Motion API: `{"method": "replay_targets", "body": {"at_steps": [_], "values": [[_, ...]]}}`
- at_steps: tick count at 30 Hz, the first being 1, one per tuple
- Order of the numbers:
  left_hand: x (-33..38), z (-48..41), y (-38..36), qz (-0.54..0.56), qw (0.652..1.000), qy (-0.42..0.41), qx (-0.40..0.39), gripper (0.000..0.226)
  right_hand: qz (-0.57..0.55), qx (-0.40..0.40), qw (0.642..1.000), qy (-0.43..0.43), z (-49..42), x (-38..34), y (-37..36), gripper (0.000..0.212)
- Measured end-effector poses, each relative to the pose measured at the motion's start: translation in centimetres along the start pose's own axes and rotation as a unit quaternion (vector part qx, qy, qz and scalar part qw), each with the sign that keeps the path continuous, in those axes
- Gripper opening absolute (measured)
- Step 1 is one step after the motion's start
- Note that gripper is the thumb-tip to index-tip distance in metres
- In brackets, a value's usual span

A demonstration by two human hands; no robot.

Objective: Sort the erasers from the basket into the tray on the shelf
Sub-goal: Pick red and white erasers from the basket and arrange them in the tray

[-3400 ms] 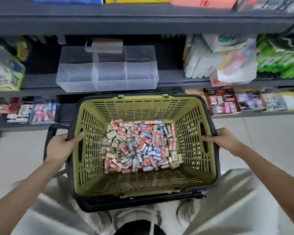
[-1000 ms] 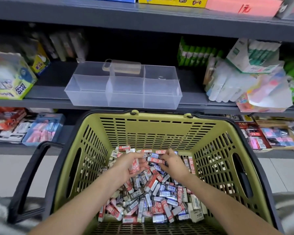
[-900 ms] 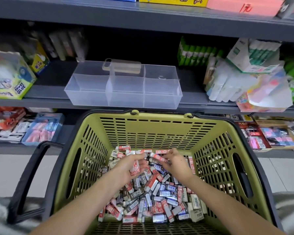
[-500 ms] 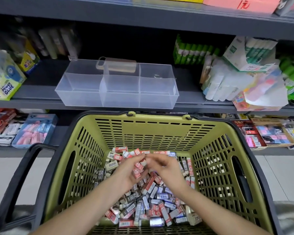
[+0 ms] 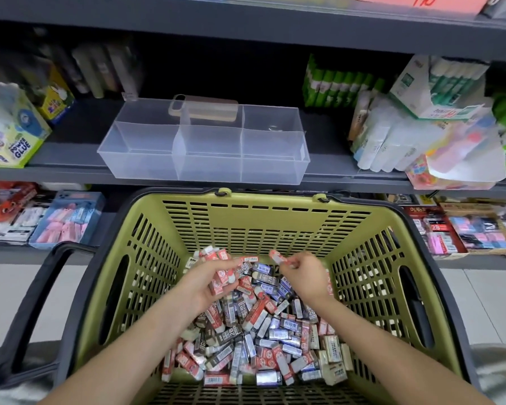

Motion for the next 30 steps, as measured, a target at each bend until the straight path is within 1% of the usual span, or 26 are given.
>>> {"method": "replay_targets", "body": {"at_steps": [1,2,3,5,6,7,8,9,10,11,12,13,14,16,18,19,21,22,23,25,28,30], "values": [[-0.3,0.0,-0.2,0.004,1.0,0.006,-0.005,0.056,-0.126,-0.031,0.991,0.013,0.8,-0.7,-0.2,0.015],[-0.6,0.0,-0.6,0.008,1.0,0.013,-0.016,0.055,-0.223,-0.075,0.971,0.042,1.8,-2.2,-0.6,0.012],[-1.0,0.0,-1.0,0.01,0.999,0.021,-0.033,0.054,-0.263,-0.12,0.954,0.079,2.7,-3.8,-1.1,0.01],[-1.7,0.0,-1.8,0.011,0.998,0.029,-0.06,0.055,-0.269,-0.209,0.929,0.147,4.3,-6.3,-2.7,0.005],[-2.0,-0.1,-1.8,0.014,0.998,0.03,-0.057,0.054,-0.271,-0.238,0.92,0.153,4.6,-6.7,-3.3,0.002],[-2.2,-0.1,-1.6,0.02,0.998,0.03,-0.044,0.053,-0.276,-0.241,0.92,0.139,4.4,-6.4,-3.6,0.003],[-2.2,-0.1,-1.1,0.029,0.999,0.027,-0.022,0.053,-0.266,-0.217,0.932,0.112,3.7,-5.4,-3.7,0.004],[-2.0,-0.1,-0.4,0.037,0.999,0.021,0.006,0.053,-0.216,-0.179,0.957,0.079,3.0,-4.2,-3.6,0.007],[-1.8,-0.2,0.4,0.04,0.999,0.015,0.031,0.053,-0.122,-0.147,0.98,0.052,2.2,-2.9,-3.7,0.014],[-1.4,-0.2,1.1,0.036,0.998,0.009,0.044,0.053,-0.033,-0.14,0.989,0.035,1.8,-2.2,-4.2,0.024],[-1.0,-0.3,1.6,0.031,0.999,0.006,0.044,0.052,0.024,-0.148,0.988,0.028,1.5,-1.9,-5.0,0.035],[-0.7,-0.3,2.0,0.023,0.999,0.005,0.034,0.05,0.049,-0.162,0.985,0.032,1.3,-2.1,-5.9,0.042],[-0.5,-0.4,2.2,0.014,1.0,0.007,0.024,0.048,0.061,-0.168,0.983,0.042,1.2,-2.7,-6.7,0.045],[-0.4,-0.6,2.8,-0.023,0.999,0.017,0.024,0.04,0.089,-0.163,0.981,0.062,1.0,-3.9,-7.9,0.043],[-0.5,-0.9,3.6,-0.059,0.997,0.023,0.04,0.032,0.086,-0.17,0.981,0.046,0.5,-4.4,-8.7,0.043],[-0.6,-1.0,3.9,-0.069,0.996,0.023,0.045,0.031,0.083,-0.184,0.979,0.03,0.3,-4.5,-8.9,0.041],[-0.6,-1.1,4.3,-0.071,0.996,0.025,0.045,0.034,0.088,-0.213,0.973,0.017,0.1,-4.5,-9.0,0.03],[-0.6,-1.1,4.4,-0.07,0.996,0.026,0.042,0.035,0.093,-0.219,0.971,0.013,0.1,-4.3,-8.8,0.023],[-0.6,-1.1,4.5,-0.072,0.996,0.026,0.04,0.036,0.096,-0.217,0.971,0.008,0.1,-4.0,-8.5,0.021],[-0.8,-1.2,4.5,-0.078,0.996,0.022,0.038,0.041,0.112,-0.203,0.973,0.009,0.3,-3.7,-8.1,0.023],[-1.0,-1.1,4.2,-0.093,0.995,0.017,0.043,0.05,0.167,-0.17,0.971,0.027,0.8,-3.9,-8.3,0.03],[-1.0,-1.2,4.2,-0.095,0.994,0.013,0.046,0.049,0.174,-0.164,0.971,0.019,0.8,-3.9,-8.6,0.034]]}}
Point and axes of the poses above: each hand's wrist, its own z-axis away from the middle knuckle, its own y-axis out of the back of the hand, x = y × z, the point moved 6 cm from there along -z, towards the middle knuckle, and after that the axes turned 13 degrees about -x, right-handed, at the moved point
